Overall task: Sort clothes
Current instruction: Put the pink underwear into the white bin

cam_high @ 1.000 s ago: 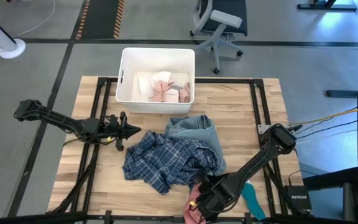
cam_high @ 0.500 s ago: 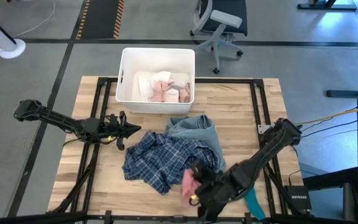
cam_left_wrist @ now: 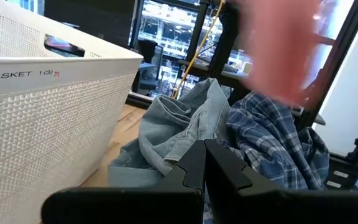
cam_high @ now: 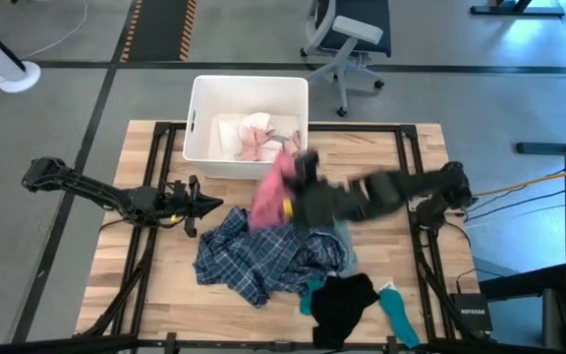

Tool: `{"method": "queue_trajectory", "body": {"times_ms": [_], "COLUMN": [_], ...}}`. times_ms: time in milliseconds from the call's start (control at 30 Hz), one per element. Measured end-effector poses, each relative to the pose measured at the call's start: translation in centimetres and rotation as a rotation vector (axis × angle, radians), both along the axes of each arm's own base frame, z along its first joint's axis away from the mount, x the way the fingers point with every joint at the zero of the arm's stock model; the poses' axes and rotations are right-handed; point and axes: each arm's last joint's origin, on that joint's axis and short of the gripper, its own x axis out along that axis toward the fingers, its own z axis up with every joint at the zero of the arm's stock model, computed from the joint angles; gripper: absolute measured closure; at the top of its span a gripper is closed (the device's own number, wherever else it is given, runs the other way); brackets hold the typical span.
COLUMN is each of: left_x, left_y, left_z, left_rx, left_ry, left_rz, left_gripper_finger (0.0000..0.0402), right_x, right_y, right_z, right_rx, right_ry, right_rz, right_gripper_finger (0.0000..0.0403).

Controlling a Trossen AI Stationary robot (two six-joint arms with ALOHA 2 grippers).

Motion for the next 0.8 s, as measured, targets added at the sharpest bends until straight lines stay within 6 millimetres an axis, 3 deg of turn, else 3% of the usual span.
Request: {"method": "queue_trajectory", "body": {"times_ms": [367,600,800], "left_x": [0.0,0.0,0.0], "left_y": [0.0,0.0,0.0], "left_z": [0.1,0.1,0.1], "left_rx": [0.051,0.082,0.095], "left_ry": [-0.001,0.003,0.007], "left_rz": [-0.002,0.001,0.002], "left_gripper_finger": [0.0402,0.0402,0.0402], "right_x": [3.2,4.5,5.8], "right_y": [-16.1,-20.8,-22.5], "right_z": [1.3,0.1,-2.2], "right_rx": [-0.011,0.151,0.125], "right_ry": [-0.187,-0.295,-0.234], "right_rz": [-0.204,-0.125,-0.208], "right_gripper_finger": [0.0384,0.0370,0.0300]}}
